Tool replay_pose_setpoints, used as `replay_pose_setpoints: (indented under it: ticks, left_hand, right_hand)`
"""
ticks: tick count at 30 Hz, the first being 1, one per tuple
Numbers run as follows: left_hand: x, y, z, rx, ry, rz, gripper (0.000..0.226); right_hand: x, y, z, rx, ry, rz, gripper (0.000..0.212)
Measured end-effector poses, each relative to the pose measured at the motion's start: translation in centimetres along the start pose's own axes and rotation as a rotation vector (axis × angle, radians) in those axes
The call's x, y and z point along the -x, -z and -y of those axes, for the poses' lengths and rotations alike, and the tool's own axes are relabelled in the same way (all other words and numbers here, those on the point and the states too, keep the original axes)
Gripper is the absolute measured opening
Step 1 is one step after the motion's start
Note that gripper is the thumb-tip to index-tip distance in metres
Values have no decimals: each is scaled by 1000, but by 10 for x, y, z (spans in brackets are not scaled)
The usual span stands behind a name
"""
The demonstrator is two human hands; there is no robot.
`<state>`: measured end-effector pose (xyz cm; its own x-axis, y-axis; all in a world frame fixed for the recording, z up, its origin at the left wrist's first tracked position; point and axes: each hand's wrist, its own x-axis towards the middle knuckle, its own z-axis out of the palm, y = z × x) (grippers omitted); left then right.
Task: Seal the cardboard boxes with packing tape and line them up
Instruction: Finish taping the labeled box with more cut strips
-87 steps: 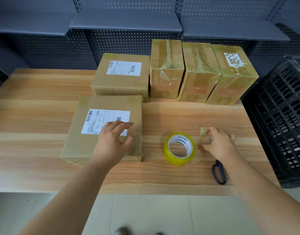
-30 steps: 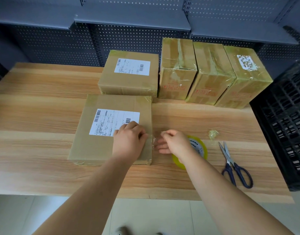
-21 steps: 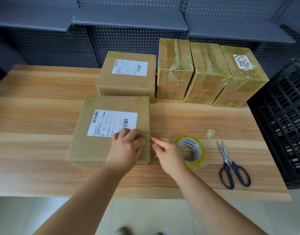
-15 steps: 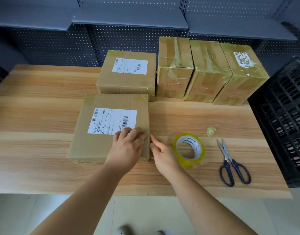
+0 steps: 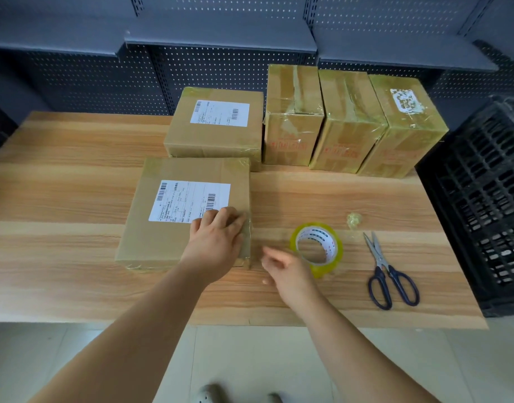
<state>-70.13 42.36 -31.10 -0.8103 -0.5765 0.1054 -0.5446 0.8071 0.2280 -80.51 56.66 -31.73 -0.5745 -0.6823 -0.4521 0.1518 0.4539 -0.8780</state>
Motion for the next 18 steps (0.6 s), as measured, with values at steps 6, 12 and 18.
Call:
replay_pose_setpoints:
  ticks: [6,12,18]
  left_hand:
    - [6,6,-9,138,80,-43,54]
    - [-4,-5,-13,67,44,-89,48]
    - [0,-15,-12,63,54,-130,45]
  right_hand:
    - [4,60,17,-123,143,-203,18]
    - [-26,158,-1,411,145,-479,21]
    - [-62,205,-16,608,54,-428,28]
